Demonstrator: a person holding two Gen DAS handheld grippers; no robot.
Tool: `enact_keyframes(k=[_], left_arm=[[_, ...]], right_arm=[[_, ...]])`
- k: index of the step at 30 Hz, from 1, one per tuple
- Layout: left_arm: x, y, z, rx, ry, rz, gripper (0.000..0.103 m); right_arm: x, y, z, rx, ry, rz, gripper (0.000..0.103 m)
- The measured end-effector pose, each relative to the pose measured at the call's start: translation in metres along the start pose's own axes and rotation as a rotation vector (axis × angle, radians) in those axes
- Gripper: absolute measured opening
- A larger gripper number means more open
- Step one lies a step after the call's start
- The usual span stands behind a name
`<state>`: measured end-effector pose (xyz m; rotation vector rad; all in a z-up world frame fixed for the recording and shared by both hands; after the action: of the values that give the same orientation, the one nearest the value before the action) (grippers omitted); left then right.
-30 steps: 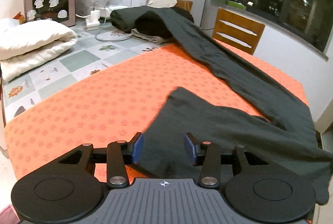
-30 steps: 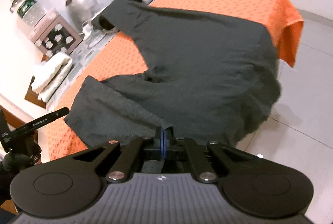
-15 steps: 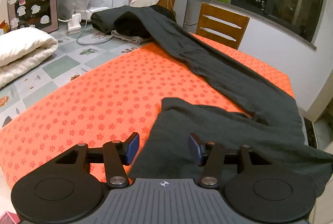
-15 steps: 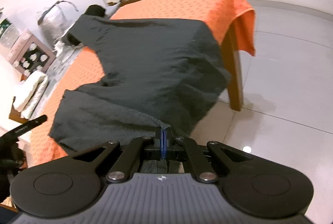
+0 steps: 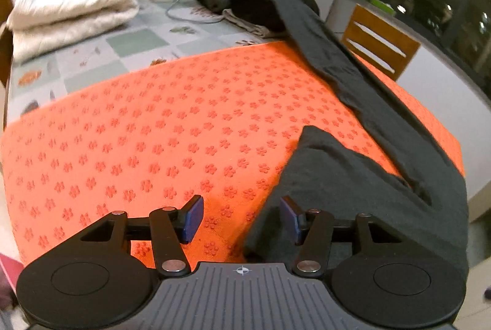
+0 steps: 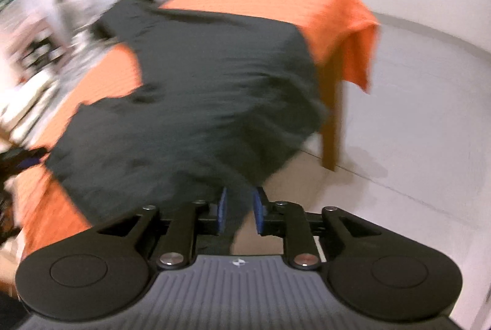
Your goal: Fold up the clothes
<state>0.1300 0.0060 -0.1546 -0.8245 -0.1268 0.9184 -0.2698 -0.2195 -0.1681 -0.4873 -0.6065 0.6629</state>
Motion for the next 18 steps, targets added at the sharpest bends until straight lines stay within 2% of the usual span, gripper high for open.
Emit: enact_keyframes(k=[4, 7, 12, 18], left_arm=[[0.009, 0.003, -0.008, 0.024, 0.007, 0.102, 0.057], [0.011, 0.006, -0.007, 0.02, 0.008, 0.143, 0.057], [0.014, 0.012, 0.003, 0.008, 0.026, 0.208, 0.056], [0.019, 0.017, 0.014, -0.038, 0.067, 0.298, 0.054]], right_arm=[[0.029, 0.009, -0.01, 0.055, -0.067, 0.158, 0.031], [0.048, 0.0, -0.017, 0.05, -0.108, 0.222, 0.031], [0.082, -0.052, -0.037, 0.045, -0.205, 0.347, 0.031], [0.134, -0.125, -0.092, 0.096, -0.349, 0.497, 0.031]])
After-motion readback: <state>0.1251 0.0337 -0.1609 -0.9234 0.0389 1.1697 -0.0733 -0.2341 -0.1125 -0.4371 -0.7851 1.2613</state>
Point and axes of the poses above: each gripper's, at about its wrist camera, not at the fingertips, and z roughly against the way its jaws point, x to its left, y to its underside, the point moved 2 cm from there along -z, roughly the way its jaws point, and after that the axes turned 3 degrees about -x, right-handed, at the moved point
